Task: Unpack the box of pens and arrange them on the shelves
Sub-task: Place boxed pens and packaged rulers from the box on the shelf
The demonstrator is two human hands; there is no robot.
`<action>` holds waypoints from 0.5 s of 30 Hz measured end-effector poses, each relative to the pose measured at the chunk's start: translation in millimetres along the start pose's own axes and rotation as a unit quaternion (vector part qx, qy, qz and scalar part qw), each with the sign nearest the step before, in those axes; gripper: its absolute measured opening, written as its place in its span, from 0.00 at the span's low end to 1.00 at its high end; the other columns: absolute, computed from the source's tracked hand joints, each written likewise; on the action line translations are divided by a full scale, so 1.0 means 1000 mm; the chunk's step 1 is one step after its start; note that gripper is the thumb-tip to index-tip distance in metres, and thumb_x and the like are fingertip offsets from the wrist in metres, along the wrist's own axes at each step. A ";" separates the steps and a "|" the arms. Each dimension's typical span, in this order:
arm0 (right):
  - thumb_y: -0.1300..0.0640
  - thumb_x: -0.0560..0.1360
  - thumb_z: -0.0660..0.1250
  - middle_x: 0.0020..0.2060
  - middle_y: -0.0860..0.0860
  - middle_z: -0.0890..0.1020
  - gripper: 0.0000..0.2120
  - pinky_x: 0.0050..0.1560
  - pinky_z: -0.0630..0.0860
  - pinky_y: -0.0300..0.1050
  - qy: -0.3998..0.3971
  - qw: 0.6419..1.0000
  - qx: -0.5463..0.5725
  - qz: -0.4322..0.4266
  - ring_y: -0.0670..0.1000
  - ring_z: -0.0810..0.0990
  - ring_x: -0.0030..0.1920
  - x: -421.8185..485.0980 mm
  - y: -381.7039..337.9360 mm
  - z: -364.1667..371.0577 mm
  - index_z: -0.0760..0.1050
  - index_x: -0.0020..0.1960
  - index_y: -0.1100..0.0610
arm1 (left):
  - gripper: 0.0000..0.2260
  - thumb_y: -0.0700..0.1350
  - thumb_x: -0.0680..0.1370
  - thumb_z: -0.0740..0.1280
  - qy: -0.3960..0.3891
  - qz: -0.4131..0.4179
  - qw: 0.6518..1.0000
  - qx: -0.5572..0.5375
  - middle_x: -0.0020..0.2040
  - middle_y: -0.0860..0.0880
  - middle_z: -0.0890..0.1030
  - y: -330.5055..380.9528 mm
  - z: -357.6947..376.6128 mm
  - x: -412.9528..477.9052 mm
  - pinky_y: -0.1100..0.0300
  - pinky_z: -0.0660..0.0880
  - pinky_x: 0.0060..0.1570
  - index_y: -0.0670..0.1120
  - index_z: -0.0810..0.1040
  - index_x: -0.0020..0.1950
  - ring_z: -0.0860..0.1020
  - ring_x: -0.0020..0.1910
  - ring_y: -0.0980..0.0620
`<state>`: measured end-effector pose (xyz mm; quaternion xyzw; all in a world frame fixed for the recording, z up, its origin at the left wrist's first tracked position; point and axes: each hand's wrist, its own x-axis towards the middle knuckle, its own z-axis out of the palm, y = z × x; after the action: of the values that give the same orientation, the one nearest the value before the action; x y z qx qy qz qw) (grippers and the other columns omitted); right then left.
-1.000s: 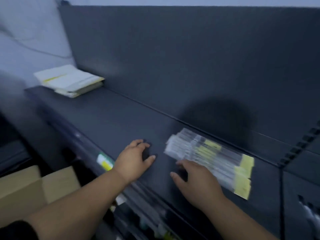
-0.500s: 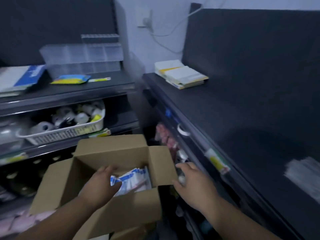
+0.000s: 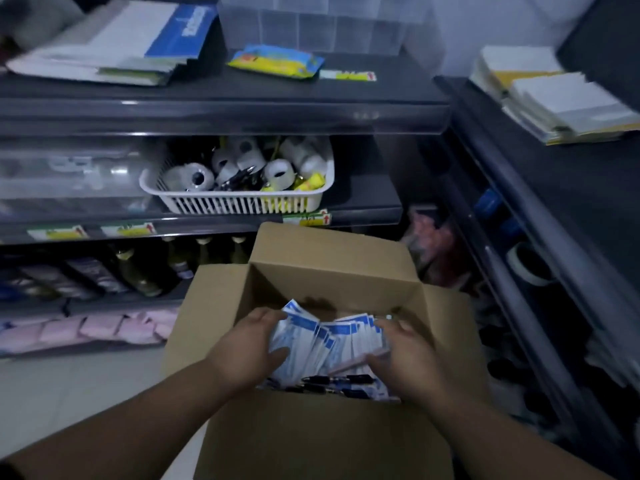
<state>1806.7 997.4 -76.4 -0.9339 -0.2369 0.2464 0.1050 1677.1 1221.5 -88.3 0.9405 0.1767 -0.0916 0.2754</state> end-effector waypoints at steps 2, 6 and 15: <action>0.47 0.73 0.67 0.69 0.49 0.69 0.29 0.61 0.69 0.41 -0.024 1.000 0.003 -0.006 0.50 0.70 0.67 0.018 0.003 0.007 0.64 0.73 0.47 | 0.28 0.52 0.75 0.68 -0.012 -0.024 1.000 -0.015 0.70 0.51 0.67 -0.001 0.010 0.015 0.63 0.67 0.62 0.51 0.64 0.73 0.70 0.66 0.52; 0.50 0.75 0.68 0.70 0.51 0.68 0.28 0.63 0.68 0.42 -0.082 0.996 0.011 -0.037 0.51 0.69 0.68 0.058 0.012 0.027 0.64 0.72 0.50 | 0.30 0.50 0.75 0.68 -0.047 -0.101 0.993 -0.032 0.72 0.47 0.65 -0.006 0.031 0.047 0.61 0.64 0.66 0.48 0.61 0.75 0.67 0.69 0.50; 0.50 0.75 0.70 0.70 0.52 0.69 0.32 0.60 0.67 0.38 -0.150 0.984 0.043 -0.085 0.52 0.70 0.67 0.117 0.006 0.068 0.61 0.74 0.52 | 0.40 0.48 0.74 0.70 -0.131 -0.247 0.959 -0.039 0.74 0.41 0.61 -0.027 0.062 0.099 0.57 0.69 0.60 0.44 0.48 0.78 0.68 0.69 0.42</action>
<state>1863.6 1055.2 -184.4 -0.8577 -0.3174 0.3836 0.1285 1753.0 1235.9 -179.4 0.8362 0.3692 -0.2717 0.3011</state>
